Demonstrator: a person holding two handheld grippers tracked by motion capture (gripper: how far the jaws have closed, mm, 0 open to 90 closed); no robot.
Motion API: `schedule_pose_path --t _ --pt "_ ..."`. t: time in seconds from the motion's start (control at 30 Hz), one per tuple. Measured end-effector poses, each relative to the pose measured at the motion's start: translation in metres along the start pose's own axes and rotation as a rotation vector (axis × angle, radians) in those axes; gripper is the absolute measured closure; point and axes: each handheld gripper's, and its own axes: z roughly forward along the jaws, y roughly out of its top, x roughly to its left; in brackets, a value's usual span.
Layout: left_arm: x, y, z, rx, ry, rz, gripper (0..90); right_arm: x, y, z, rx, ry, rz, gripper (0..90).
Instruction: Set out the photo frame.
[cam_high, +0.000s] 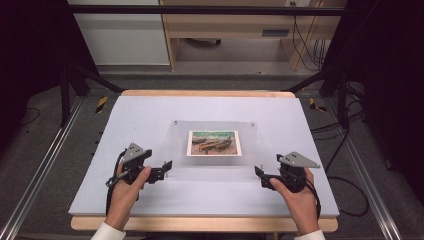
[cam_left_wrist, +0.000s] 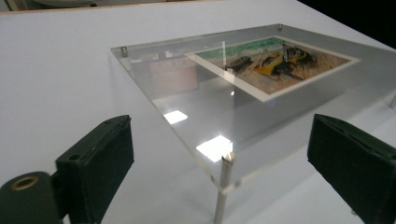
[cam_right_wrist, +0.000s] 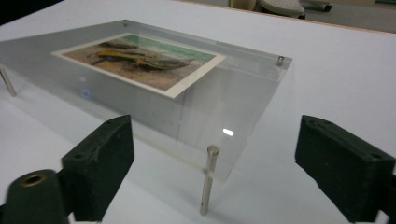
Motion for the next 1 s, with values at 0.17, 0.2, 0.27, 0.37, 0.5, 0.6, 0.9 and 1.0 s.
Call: schedule_pose_path --t 0.17,0.2,0.27,0.37,0.5,0.6,0.9,1.0 --pt "0.009 0.012 0.014 0.064 -0.025 -0.011 9.4 -0.006 0.013 0.016 0.037 0.026 0.028 20.2" --pt "0.011 0.012 0.018 0.07 -0.033 -0.028 9.8 -0.008 0.015 0.019 0.042 0.035 0.039 20.6" --pt "0.013 0.013 0.023 0.066 -0.058 -0.065 11.1 -0.01 0.017 0.027 0.063 0.043 0.055 21.7" --pt "0.013 0.011 0.03 0.075 -0.06 -0.08 14.8 -0.014 0.02 0.037 0.077 0.058 0.063 23.0" --pt "0.012 0.009 0.035 0.087 -0.036 -0.064 16.5 -0.015 0.02 0.044 0.087 0.072 0.083 22.3" --pt "0.013 0.007 0.037 0.089 -0.032 -0.072 16.6 -0.017 0.019 0.049 0.097 0.073 0.084 22.0" --pt "0.017 0.002 0.045 0.099 -0.085 -0.149 22.7 -0.024 0.013 0.06 0.152 0.098 0.153 22.9" --pt "0.018 0.001 0.045 0.099 -0.086 -0.156 22.1 -0.025 0.013 0.063 0.156 0.113 0.167 22.5"
